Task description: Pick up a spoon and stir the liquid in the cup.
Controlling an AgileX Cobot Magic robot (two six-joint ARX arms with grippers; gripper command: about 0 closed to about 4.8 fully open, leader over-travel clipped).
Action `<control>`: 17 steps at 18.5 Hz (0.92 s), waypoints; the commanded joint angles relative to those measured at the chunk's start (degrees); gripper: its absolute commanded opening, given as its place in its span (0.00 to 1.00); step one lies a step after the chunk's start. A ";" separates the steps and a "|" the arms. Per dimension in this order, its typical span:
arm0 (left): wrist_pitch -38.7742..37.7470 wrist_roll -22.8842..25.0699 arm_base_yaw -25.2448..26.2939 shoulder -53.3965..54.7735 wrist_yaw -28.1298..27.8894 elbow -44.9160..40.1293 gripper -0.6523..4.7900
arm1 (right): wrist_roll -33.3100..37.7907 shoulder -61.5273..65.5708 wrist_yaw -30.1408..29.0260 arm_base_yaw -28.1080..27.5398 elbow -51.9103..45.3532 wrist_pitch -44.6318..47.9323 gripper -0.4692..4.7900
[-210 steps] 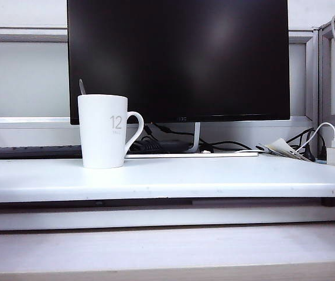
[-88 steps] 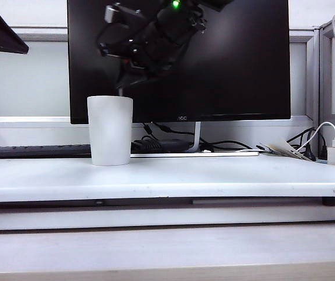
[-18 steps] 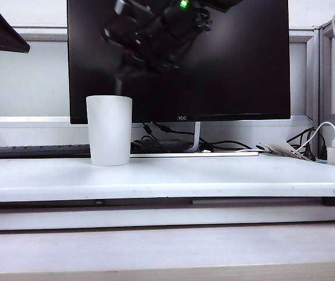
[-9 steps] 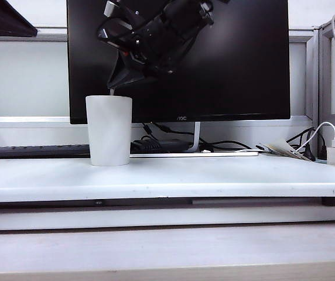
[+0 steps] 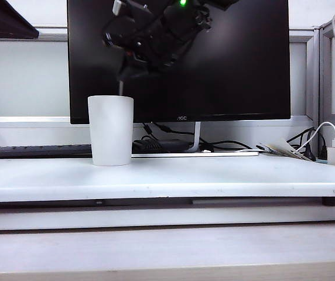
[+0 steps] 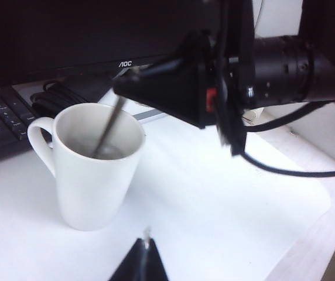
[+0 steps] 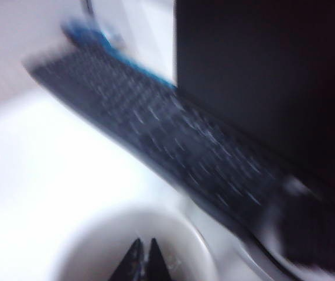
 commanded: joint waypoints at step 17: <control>0.24 0.44 0.00 -0.17 0.37 0.20 0.11 | 1.95 -2.08 -4.74 -1.01 0.22 0.98 0.09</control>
